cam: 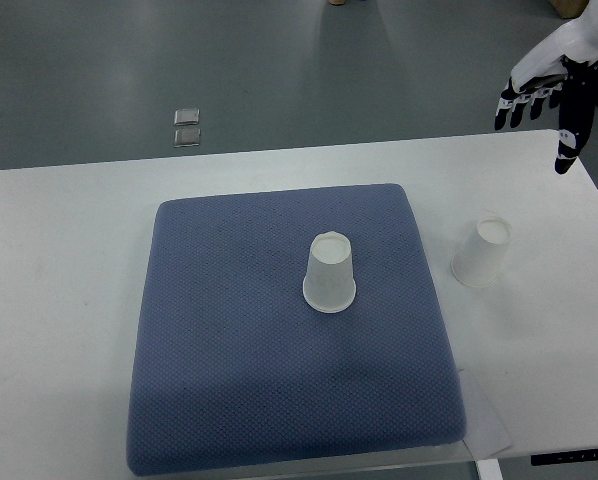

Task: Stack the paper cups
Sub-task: 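Close the right hand fingers around the white cup beside the pad, then lift the white cup with the right hand and carry it over the pad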

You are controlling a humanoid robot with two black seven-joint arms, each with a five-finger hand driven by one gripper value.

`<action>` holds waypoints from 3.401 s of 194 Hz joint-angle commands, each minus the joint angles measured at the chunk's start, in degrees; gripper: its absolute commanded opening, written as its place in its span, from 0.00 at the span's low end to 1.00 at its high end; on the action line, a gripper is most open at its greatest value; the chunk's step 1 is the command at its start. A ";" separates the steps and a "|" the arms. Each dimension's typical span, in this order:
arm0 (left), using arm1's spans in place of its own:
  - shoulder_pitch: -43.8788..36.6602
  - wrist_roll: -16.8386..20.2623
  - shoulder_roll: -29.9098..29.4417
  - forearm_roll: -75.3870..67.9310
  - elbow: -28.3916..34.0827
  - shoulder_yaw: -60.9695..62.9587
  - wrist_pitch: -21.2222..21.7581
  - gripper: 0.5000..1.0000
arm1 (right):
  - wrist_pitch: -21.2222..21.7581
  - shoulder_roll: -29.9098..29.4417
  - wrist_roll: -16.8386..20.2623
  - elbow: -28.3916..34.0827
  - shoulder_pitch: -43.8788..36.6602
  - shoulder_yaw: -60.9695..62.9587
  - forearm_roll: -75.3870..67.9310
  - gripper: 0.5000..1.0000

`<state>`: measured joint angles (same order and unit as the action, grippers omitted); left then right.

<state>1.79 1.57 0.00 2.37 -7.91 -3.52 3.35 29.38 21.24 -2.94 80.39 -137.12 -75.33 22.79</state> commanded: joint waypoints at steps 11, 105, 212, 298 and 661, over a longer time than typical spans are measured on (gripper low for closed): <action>-0.03 0.01 0.00 0.00 0.00 0.00 -0.01 1.00 | -7.84 -1.56 1.62 -1.99 8.53 1.85 -0.82 0.83; -0.03 0.01 0.00 0.00 0.00 0.00 -0.01 1.00 | -20.15 -2.35 6.54 -6.39 26.20 5.98 -2.49 0.83; 0.05 0.01 0.00 0.00 0.00 0.00 -0.01 1.00 | -26.13 -2.35 7.95 -8.24 33.14 8.00 -4.42 0.82; -0.03 0.01 0.00 0.00 0.00 0.00 -0.01 1.00 | -30.08 -3.67 8.04 -8.24 36.66 8.53 -4.42 0.77; -0.03 0.01 0.00 0.00 0.00 0.00 -0.01 1.00 | -23.14 2.66 7.77 -5.16 20.23 5.81 -3.81 0.30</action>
<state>1.76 1.59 0.00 2.37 -7.91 -3.52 3.35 3.54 22.42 4.91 73.38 -110.81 -68.40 18.90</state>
